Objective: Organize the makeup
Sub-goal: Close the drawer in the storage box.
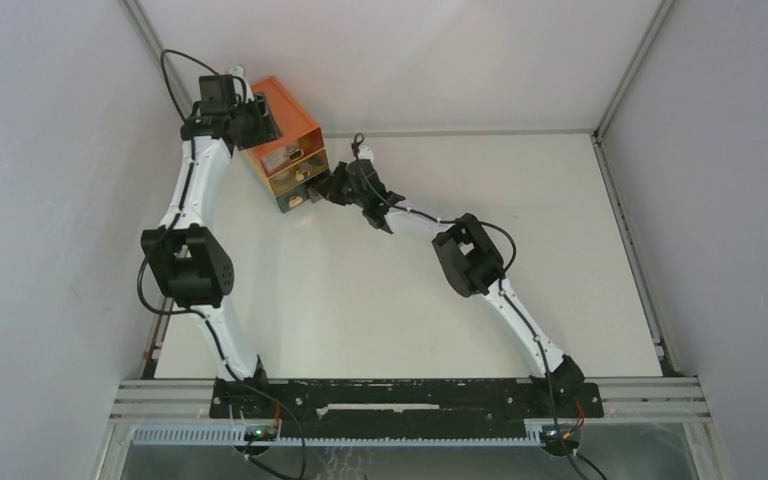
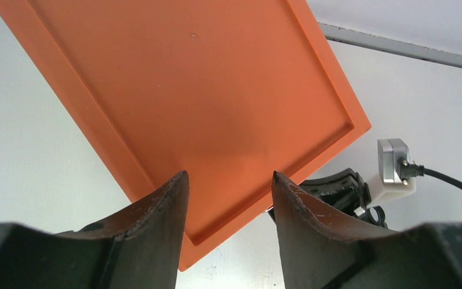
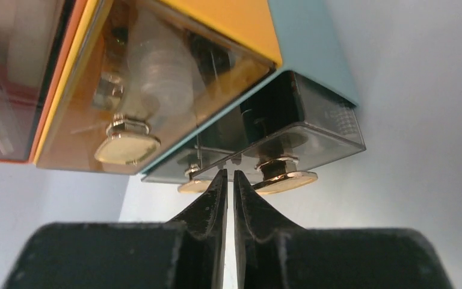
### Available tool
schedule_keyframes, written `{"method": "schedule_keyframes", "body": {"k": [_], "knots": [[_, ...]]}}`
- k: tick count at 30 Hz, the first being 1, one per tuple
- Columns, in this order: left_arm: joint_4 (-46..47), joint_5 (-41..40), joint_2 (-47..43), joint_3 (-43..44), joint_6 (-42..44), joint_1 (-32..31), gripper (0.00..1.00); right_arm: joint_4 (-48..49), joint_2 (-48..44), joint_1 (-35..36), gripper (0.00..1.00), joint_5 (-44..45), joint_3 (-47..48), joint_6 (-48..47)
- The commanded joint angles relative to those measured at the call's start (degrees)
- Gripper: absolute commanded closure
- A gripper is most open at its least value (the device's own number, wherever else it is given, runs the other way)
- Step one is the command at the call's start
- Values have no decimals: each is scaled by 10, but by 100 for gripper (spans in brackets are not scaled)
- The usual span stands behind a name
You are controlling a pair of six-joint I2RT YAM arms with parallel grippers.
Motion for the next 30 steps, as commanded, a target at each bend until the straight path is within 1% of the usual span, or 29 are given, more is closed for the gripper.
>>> {"method": "schedule_keyframes", "body": {"k": [1, 5, 10, 14, 15, 17, 19, 21, 25, 28, 30], "knots": [[-72, 22, 9, -41, 2, 2, 42, 12, 33, -3, 86, 16, 88, 56], [-70, 39, 12, -41, -2, 1, 42, 22, 45, -6, 86, 19, 89, 79], [-62, 49, 11, -54, -5, 0, 42, 80, 0, -22, 85, -7, 9, 125], [-58, 63, 18, -59, -12, -4, 42, 67, -15, -24, 86, -26, -2, 119], [-56, 61, 19, -60, -13, -6, 43, 77, -25, -24, 87, -28, -22, 125], [-55, 60, 24, -59, -16, -8, 42, 133, -64, -22, 88, -10, -122, 131], [-55, 60, 27, -60, -17, -9, 42, 209, -107, -20, 88, 25, -223, 133], [-55, 64, 29, -61, -17, -10, 43, 239, -133, -25, 88, 36, -271, 134], [-55, 73, 31, -62, -19, -14, 43, 194, -118, -37, 88, 16, -253, 149], [-58, 70, 30, -62, -15, -20, 42, 154, -81, -40, 90, -1, -200, 179], [-60, 72, 28, -63, -14, -20, 42, 150, -49, -41, 91, -15, -166, 219]]}}
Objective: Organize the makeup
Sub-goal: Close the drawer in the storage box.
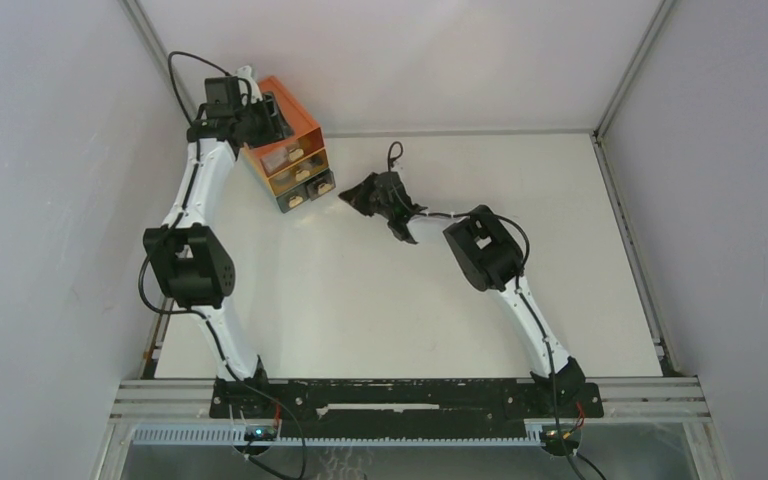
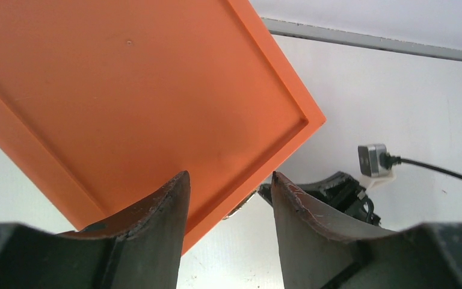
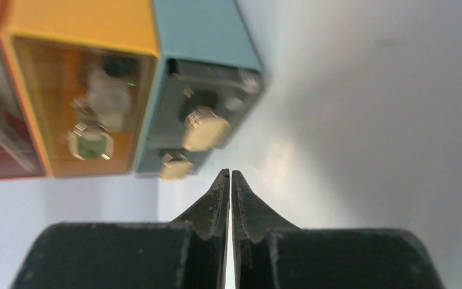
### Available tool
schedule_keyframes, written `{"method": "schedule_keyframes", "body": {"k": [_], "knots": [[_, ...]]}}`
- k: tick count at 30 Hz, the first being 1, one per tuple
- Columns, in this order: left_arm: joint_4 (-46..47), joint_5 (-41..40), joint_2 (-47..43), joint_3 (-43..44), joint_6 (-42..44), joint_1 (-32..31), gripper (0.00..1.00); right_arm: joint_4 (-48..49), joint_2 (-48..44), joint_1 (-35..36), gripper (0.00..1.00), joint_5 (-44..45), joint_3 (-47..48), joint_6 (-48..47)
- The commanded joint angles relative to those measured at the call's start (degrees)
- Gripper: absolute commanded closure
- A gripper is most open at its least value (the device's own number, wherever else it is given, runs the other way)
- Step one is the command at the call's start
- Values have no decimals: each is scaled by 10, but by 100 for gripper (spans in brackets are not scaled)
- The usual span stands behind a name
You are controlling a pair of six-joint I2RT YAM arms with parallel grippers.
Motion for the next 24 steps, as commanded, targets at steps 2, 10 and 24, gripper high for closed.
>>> {"method": "schedule_keyframes", "body": {"k": [2, 10, 24], "knots": [[-105, 15, 33, -36, -8, -11, 42, -1, 61, -2, 91, -21, 119, 88], [-111, 35, 28, -39, -6, -12, 42, -127, 210, 21, 93, 7, 408, 104], [-160, -32, -94, 63, 19, -46, 17, -247, -318, -48, 49, -15, -86, -141]]}}
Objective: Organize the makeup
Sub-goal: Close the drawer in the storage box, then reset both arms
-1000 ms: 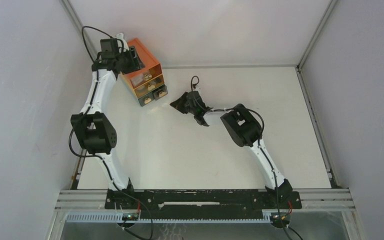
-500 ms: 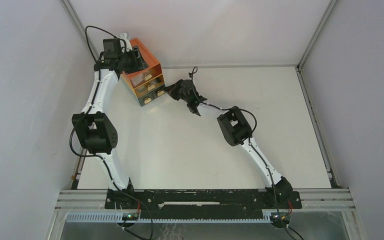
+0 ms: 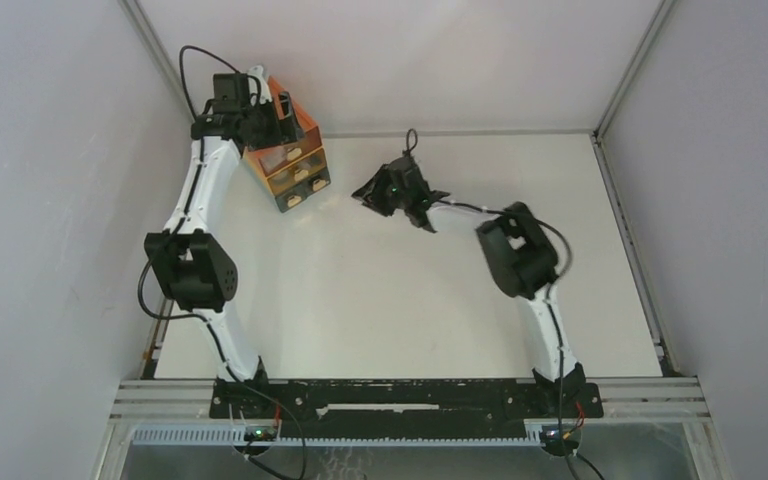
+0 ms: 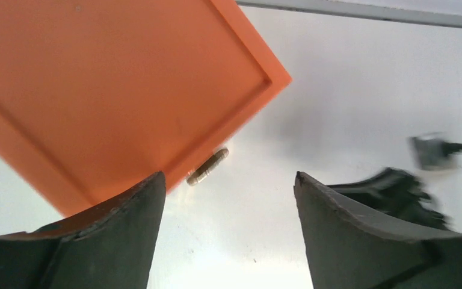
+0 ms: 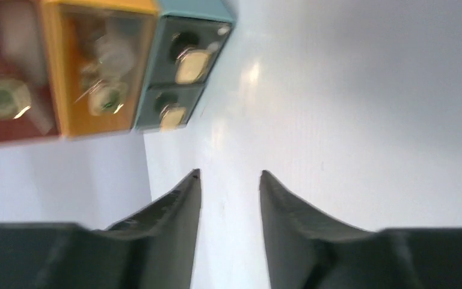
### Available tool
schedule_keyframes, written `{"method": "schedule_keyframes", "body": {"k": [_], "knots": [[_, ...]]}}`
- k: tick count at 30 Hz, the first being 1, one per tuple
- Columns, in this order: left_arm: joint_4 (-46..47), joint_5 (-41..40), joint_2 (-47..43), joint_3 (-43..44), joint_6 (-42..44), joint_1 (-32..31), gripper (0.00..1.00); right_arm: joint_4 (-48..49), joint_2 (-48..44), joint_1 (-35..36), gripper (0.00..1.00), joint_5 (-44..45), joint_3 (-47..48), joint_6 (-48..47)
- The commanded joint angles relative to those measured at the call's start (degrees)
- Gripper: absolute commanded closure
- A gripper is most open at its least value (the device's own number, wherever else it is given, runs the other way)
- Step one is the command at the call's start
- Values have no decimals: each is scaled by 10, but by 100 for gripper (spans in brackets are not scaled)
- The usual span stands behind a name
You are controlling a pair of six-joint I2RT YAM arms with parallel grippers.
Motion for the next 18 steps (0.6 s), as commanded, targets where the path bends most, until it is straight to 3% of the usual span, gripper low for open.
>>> {"method": "schedule_keyframes", "body": {"k": [1, 7, 11, 18], "knots": [[-99, -19, -102, 36, -1, -22, 13, -153, -258, -29, 44, 41, -57, -199], [-34, -11, -233, -41, -24, -48, 0, -458, -449, -37, 23, 294, -75, -356], [57, 10, -341, -165, -48, -49, 0, -507, -586, -55, 19, 391, -139, -413], [144, 3, -539, -381, -19, -50, 0, -514, -812, -85, 18, 447, -259, -429]]}}
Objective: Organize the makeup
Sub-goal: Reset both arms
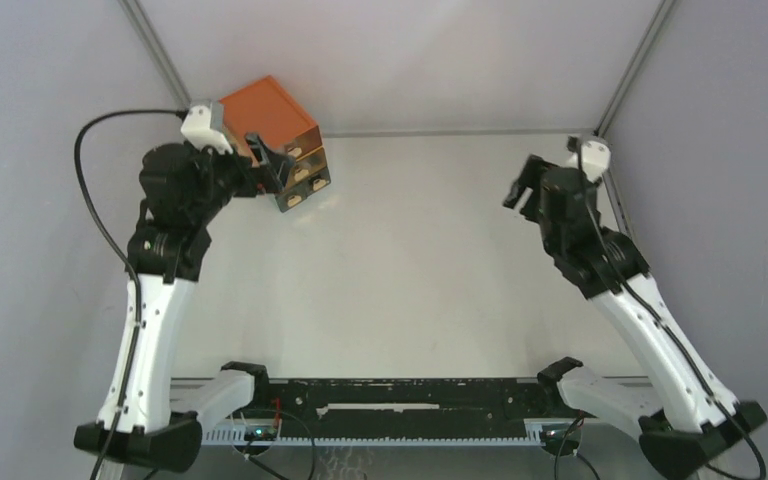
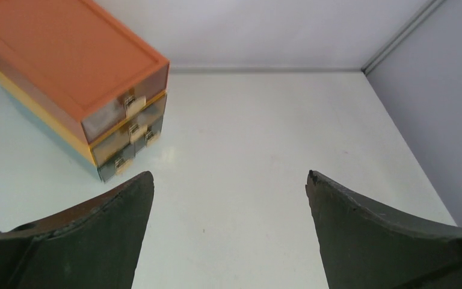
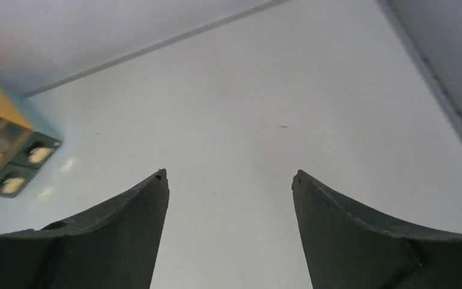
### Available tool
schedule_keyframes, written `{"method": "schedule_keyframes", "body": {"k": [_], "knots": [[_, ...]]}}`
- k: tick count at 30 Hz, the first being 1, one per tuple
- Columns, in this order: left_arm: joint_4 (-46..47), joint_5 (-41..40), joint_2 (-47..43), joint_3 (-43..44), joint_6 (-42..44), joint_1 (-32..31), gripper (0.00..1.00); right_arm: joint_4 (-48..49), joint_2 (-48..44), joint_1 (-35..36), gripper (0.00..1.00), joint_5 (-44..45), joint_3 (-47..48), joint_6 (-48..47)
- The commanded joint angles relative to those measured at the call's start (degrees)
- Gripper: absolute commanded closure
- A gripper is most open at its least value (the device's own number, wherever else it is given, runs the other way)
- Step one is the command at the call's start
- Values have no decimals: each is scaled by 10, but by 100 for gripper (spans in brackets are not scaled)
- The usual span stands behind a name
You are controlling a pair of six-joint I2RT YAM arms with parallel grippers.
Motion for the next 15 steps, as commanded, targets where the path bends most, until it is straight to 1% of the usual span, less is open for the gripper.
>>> {"method": "schedule_keyframes", "body": {"k": [1, 3, 5, 7, 11, 15], "knots": [[63, -7, -96, -128, 12, 1, 0, -27, -116, -12, 18, 73, -66, -43], [64, -34, -138, -184, 17, 0, 0, -15, -166, -15, 16, 90, -108, -39], [64, -48, -169, -221, 22, 1, 0, -16, -195, -20, 12, 110, -130, -14], [60, -63, -189, -245, 24, 1, 0, -17, -213, -25, 11, 118, -141, 7], [49, -95, -202, -258, 16, 1, 0, -2, -227, -29, 11, 121, -152, 24], [51, -105, -202, -255, 6, 1, 0, 11, -225, -30, 11, 117, -152, 17]]}}
